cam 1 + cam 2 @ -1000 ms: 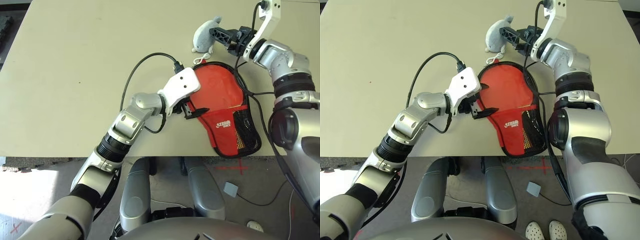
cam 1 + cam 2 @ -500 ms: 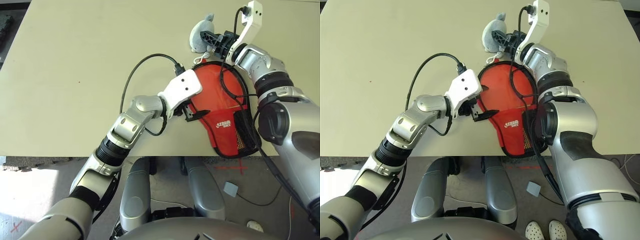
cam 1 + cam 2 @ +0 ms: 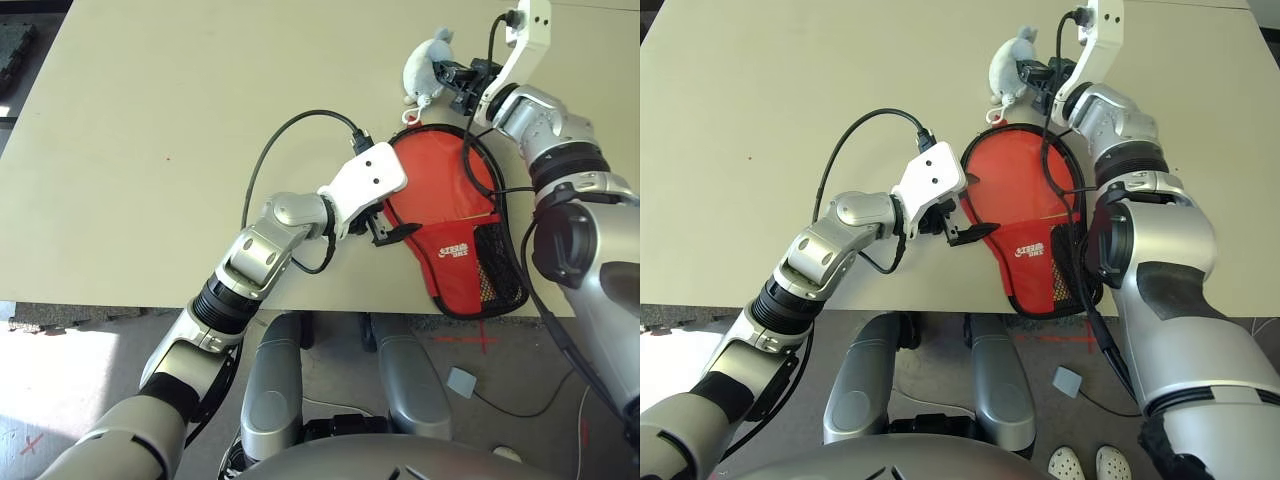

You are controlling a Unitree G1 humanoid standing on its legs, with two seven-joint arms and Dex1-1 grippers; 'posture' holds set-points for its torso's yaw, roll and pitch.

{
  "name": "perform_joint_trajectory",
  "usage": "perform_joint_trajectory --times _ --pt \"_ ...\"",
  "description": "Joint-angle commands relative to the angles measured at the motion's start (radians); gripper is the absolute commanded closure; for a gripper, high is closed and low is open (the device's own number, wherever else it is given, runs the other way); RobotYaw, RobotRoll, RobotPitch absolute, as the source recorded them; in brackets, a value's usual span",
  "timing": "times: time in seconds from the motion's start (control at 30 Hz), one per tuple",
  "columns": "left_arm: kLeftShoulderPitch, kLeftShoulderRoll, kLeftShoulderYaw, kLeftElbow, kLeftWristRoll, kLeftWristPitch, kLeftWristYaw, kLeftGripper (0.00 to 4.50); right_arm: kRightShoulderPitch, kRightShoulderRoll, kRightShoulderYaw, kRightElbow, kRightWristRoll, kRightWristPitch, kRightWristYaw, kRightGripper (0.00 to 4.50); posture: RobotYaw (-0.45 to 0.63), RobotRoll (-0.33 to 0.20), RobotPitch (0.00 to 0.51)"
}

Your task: Store the ping-pong paddle in its case and zip it.

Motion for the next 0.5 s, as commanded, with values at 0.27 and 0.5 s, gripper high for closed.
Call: perform_joint_trajectory --times 0.27,0.5 --pt "0.036 -0.003 -0.063 0.079 0.015 0.037 -0.015 0.0 0.077 -0.163 0.034 -0.105 -0.045 0.019 0.112 4.49 -0.06 0.0 0.375" --pt "0.027 -0.008 -0.07 0.097 0.017 0.024 -0.022 0.0 0.184 -0.267 0.077 -0.268 -0.056 0.102 0.243 4.49 -0.08 0.0 0.375"
